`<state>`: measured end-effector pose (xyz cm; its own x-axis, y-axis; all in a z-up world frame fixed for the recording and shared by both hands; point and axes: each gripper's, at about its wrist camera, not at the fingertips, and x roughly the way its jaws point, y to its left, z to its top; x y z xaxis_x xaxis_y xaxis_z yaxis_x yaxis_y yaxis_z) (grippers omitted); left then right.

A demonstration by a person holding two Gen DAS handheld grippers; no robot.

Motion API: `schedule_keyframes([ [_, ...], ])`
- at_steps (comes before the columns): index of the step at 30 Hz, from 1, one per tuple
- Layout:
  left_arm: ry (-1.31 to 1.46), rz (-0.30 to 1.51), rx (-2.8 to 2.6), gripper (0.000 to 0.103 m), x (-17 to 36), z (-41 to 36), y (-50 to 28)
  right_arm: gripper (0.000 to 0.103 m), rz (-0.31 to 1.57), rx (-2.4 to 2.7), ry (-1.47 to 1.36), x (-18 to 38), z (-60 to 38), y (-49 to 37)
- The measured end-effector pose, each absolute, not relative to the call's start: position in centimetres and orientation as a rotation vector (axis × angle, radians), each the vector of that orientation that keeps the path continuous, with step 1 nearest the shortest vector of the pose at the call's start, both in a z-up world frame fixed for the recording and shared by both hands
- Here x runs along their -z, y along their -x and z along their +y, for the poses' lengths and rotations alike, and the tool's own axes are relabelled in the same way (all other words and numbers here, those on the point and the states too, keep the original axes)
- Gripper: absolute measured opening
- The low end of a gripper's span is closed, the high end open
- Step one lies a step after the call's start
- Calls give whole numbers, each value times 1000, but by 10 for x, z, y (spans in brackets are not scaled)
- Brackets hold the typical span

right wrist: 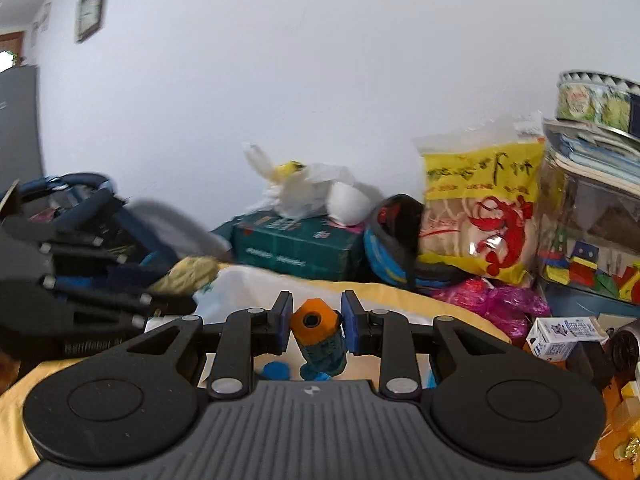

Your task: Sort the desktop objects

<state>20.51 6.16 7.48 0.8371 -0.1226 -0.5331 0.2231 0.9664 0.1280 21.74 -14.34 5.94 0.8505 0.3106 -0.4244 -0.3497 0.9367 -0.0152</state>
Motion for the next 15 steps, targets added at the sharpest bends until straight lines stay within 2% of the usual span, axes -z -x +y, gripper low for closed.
schedule_keyframes([
  [10,-180,615,214,36,-48,58,-206,31,539,-312,63,-28,-142,-222],
  [13,-161,582,220,46,-56,59,-189,32,502,-322,49,-37,-148,-205],
  [15,-130,561,231,53,-62,58,-170,40,466,-337,49,-43,-152,-189],
])
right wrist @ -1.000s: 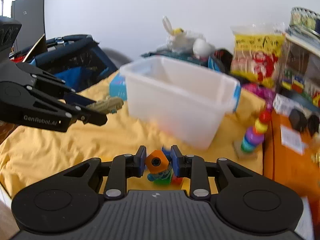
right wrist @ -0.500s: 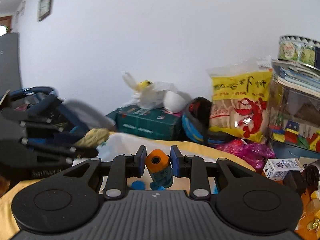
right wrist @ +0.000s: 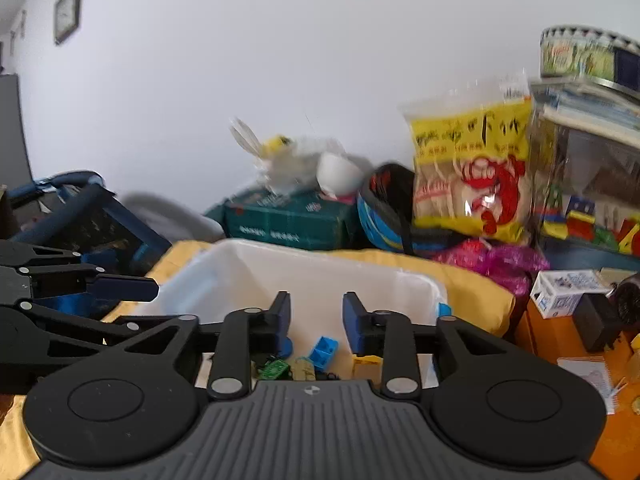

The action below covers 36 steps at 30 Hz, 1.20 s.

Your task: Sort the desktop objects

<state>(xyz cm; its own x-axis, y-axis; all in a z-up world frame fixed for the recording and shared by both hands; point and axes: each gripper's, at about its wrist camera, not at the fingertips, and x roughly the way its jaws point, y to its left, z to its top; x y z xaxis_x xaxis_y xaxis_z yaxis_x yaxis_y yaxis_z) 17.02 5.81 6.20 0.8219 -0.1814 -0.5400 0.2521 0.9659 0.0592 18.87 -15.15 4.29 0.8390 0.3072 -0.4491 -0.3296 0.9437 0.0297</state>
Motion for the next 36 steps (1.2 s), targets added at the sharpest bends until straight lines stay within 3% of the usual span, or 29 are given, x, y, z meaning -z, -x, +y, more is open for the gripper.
schedule_keyframes([
  [2,-109,548,263,57,-64,58,-148,49,431,-354,51,-44,-156,-167],
  [5,-103,563,287,61,-53,55,-118,50,426,-375,88,-38,-160,-142],
  [9,-62,615,315,61,-22,49,-80,59,521,-331,112,-10,-165,-115],
  [14,-84,752,337,61,19,33,-58,59,645,-299,113,36,-170,-95],
  [18,-59,851,334,61,37,25,-52,68,738,-274,85,60,-176,-88],
  [23,-86,839,240,66,42,20,-42,77,774,-238,41,73,-186,-80],
  [27,-61,765,299,67,44,23,-31,75,769,-242,52,81,-189,-71],
  [31,-85,787,287,70,48,18,-30,67,764,-285,66,89,-187,-64],
  [33,-81,805,281,70,50,20,-32,56,780,-303,86,93,-184,-63],
  [36,-99,824,269,70,53,24,-34,54,828,-335,103,97,-180,-63],
])
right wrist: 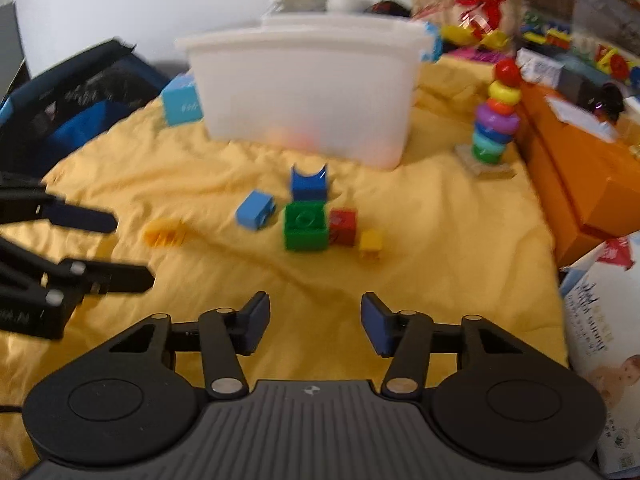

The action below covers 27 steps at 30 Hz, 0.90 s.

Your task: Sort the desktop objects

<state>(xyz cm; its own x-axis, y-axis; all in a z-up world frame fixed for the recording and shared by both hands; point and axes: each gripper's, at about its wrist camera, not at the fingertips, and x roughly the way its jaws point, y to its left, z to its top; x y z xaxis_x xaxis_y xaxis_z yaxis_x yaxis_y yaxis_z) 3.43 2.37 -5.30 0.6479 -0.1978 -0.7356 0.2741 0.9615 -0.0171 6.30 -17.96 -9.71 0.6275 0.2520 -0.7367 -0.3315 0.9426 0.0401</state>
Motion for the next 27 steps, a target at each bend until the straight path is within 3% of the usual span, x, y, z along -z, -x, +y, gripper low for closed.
schedule_keyframes([
  [4,-150,813,248,70,58,28,-37,54,825,-351,92,97,-178,-63],
  [8,-165,851,218,70,67,31,-44,38,677,-354,285,85,-157,-62],
  [11,-179,856,223,70,69,32,-47,38,653,-366,382,86,-139,-75],
  [17,-225,834,240,70,66,27,-50,36,718,-351,464,109,-120,-104],
  [19,-244,837,250,70,68,27,-55,31,720,-329,476,110,-125,-104],
  [23,-279,831,281,67,68,31,-69,30,741,-384,256,85,-153,-92],
  [27,-222,834,284,67,63,50,-88,31,903,-457,-96,80,-188,-87],
])
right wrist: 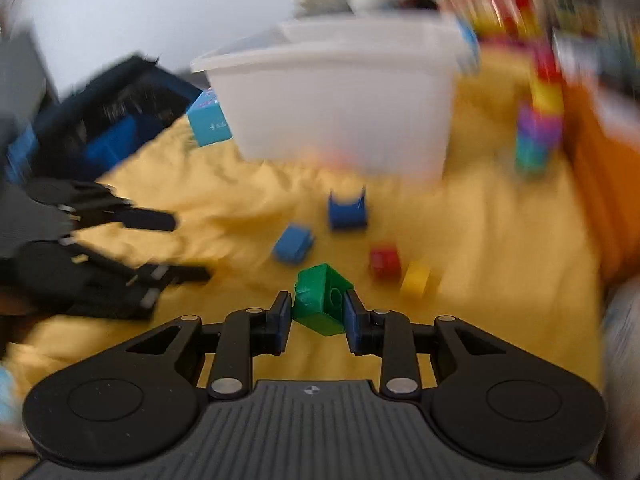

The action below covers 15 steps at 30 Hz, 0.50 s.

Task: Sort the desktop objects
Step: 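Grasp the green brick with the right tool while the left tool grasps the yellow brick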

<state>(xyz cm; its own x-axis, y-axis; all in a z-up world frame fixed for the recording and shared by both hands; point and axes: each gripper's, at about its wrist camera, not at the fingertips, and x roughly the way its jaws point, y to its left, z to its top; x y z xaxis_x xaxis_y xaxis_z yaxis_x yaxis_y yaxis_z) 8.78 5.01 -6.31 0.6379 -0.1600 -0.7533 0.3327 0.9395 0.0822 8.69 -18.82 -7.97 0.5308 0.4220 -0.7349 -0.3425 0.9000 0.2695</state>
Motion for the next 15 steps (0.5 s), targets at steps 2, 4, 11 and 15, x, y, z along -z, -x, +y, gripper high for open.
schedule_keyframes([
  [2,-168,845,295,66,62,61,-97,31,1002,-496,-343,94,-211,-86],
  [4,-123,854,348,66,65,68,-102,31,1097,-554,-576,117,-227,-85],
  [11,-138,909,423,33,86,58,-87,43,1092,-511,-634,132,-239,-68],
  [15,-208,834,436,34,80,40,-62,45,1053,-465,-489,120,-237,-62],
])
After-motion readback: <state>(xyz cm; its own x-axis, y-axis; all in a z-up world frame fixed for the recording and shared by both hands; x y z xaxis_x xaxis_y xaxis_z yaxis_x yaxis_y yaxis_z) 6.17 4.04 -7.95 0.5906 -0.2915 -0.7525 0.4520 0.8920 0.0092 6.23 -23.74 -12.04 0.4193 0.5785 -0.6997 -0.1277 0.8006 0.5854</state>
